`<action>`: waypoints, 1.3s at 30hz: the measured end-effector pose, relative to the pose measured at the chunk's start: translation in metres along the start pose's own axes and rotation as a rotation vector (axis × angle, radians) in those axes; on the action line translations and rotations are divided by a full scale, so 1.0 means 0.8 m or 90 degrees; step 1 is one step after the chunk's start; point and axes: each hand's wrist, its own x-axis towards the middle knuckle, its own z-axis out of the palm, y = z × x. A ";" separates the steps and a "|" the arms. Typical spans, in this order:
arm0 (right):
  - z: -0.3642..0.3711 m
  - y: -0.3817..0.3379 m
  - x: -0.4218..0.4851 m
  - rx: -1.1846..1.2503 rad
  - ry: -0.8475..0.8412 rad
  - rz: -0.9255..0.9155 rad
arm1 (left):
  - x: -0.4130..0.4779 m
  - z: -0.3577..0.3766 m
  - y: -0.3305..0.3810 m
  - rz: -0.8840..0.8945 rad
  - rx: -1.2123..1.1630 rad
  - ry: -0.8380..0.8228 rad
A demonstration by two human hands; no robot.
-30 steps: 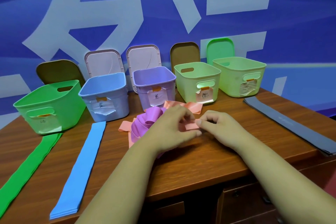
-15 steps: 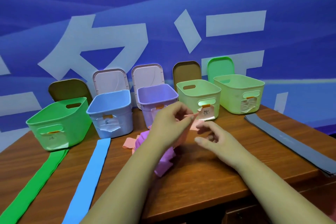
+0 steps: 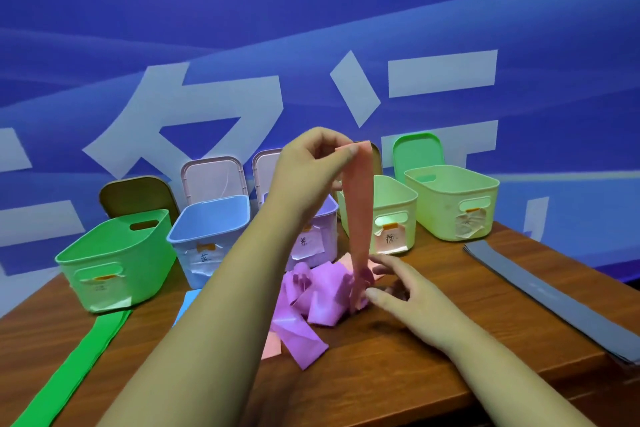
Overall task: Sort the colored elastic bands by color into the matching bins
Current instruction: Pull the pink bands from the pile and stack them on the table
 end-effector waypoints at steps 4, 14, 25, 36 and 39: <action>-0.001 0.001 0.003 -0.014 0.039 0.013 | 0.011 0.001 0.008 0.006 -0.025 0.005; -0.007 -0.015 -0.008 0.064 -0.055 0.006 | 0.027 0.015 0.026 -0.053 -0.110 0.007; -0.053 -0.033 -0.044 0.189 -0.011 0.124 | 0.039 0.035 0.004 -0.193 -0.241 -0.018; -0.126 -0.030 -0.102 -0.212 0.075 0.372 | 0.022 0.144 -0.112 -0.339 -0.090 -0.088; -0.136 -0.026 -0.108 -0.320 0.093 0.411 | 0.019 0.176 -0.148 -0.341 -0.008 -0.054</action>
